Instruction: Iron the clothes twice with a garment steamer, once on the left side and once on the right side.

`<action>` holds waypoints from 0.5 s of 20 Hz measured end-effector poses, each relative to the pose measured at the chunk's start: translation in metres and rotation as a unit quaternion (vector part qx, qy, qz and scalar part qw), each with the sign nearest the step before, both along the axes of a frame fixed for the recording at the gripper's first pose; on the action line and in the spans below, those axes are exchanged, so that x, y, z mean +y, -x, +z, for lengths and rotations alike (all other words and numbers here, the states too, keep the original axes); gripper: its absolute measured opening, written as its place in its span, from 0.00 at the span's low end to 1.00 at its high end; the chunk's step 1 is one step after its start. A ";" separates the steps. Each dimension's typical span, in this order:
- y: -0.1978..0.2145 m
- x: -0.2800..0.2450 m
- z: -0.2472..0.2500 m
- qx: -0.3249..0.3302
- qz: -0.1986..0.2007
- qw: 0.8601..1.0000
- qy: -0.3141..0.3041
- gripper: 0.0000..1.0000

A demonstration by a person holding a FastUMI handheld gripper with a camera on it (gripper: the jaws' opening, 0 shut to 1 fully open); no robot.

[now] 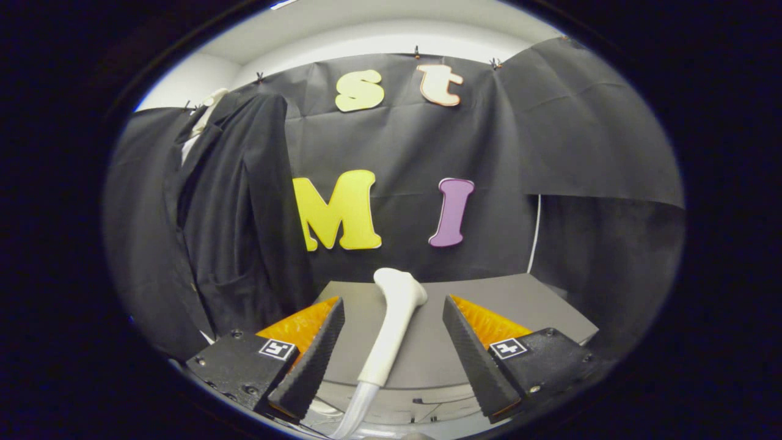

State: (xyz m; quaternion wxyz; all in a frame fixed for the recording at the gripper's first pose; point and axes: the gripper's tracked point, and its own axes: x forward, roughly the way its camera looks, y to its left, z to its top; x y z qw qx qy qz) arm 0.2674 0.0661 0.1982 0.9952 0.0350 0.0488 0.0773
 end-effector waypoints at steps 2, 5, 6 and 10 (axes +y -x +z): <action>-0.025 0.006 0.001 0.012 0.003 1.000 0.005 1.00; -0.056 0.010 -0.009 0.039 0.004 0.999 0.020 1.00; -0.065 0.010 -0.015 0.052 0.003 0.998 0.024 1.00; -0.094 0.009 -0.040 0.101 -0.004 0.995 0.018 1.00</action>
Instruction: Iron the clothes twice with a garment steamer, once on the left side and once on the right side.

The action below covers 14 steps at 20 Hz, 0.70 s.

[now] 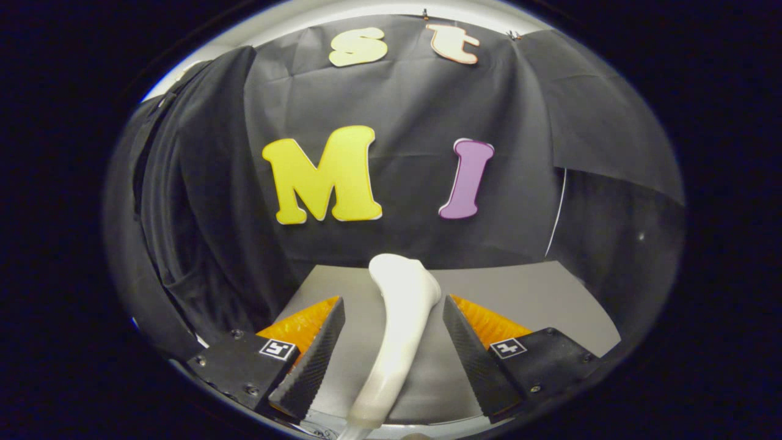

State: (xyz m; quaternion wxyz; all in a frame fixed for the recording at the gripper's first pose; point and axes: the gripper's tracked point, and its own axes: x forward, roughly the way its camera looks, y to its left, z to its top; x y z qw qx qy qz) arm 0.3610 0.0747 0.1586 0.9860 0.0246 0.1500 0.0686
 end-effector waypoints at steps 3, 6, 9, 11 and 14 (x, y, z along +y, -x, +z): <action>-0.013 -0.001 -0.018 0.037 -0.005 0.999 -0.005 0.99; -0.019 0.000 -0.035 0.073 -0.004 0.997 -0.020 0.96; -0.023 0.003 -0.052 0.109 -0.001 0.993 -0.041 0.88; -0.025 0.006 -0.058 0.125 0.002 0.991 -0.056 0.81; -0.027 0.012 -0.064 0.139 0.004 0.986 -0.087 0.64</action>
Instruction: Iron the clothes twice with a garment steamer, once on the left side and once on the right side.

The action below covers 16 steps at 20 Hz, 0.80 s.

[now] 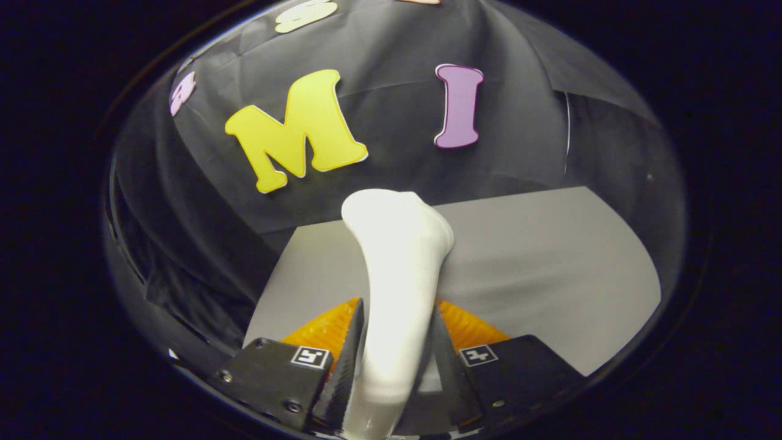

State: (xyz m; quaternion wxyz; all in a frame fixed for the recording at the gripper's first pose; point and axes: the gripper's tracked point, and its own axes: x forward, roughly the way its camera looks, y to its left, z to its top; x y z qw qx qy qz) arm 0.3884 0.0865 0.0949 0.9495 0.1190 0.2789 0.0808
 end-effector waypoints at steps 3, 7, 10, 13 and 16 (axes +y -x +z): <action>0.001 0.001 0.002 0.004 0.007 0.999 -0.032 0.52; 0.006 0.006 0.013 -0.010 0.014 0.997 -0.074 0.45; 0.012 0.011 0.026 -0.033 0.028 0.995 -0.085 0.43; 0.026 0.014 0.041 -0.054 0.039 0.993 -0.099 0.43; 0.046 0.022 0.058 -0.079 0.050 0.990 -0.102 0.43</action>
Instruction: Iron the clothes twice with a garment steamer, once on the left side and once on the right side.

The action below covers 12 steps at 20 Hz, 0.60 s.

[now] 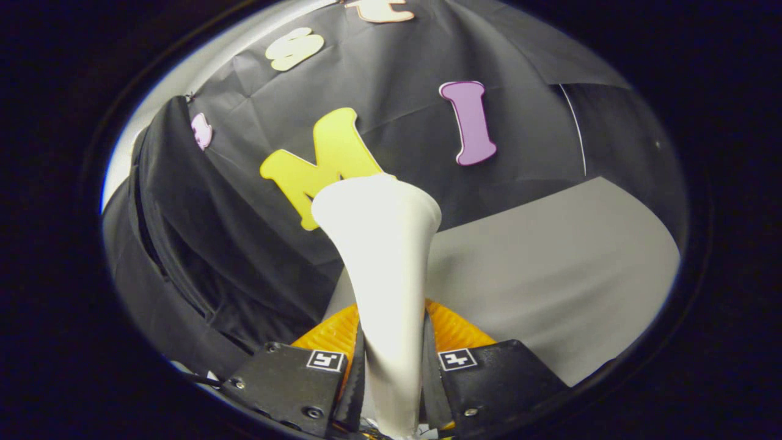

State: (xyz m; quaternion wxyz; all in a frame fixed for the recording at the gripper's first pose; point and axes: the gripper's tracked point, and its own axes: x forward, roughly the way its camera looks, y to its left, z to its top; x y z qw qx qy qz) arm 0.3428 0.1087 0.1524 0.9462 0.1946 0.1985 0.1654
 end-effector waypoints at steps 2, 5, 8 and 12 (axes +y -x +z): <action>0.015 0.006 0.010 -0.020 0.002 1.000 0.000 0.43; 0.043 0.012 0.028 -0.043 -0.014 0.999 0.004 0.43; 0.072 0.021 0.059 -0.083 -0.034 0.996 0.009 0.43; 0.116 0.036 0.109 -0.143 -0.061 0.987 0.028 0.43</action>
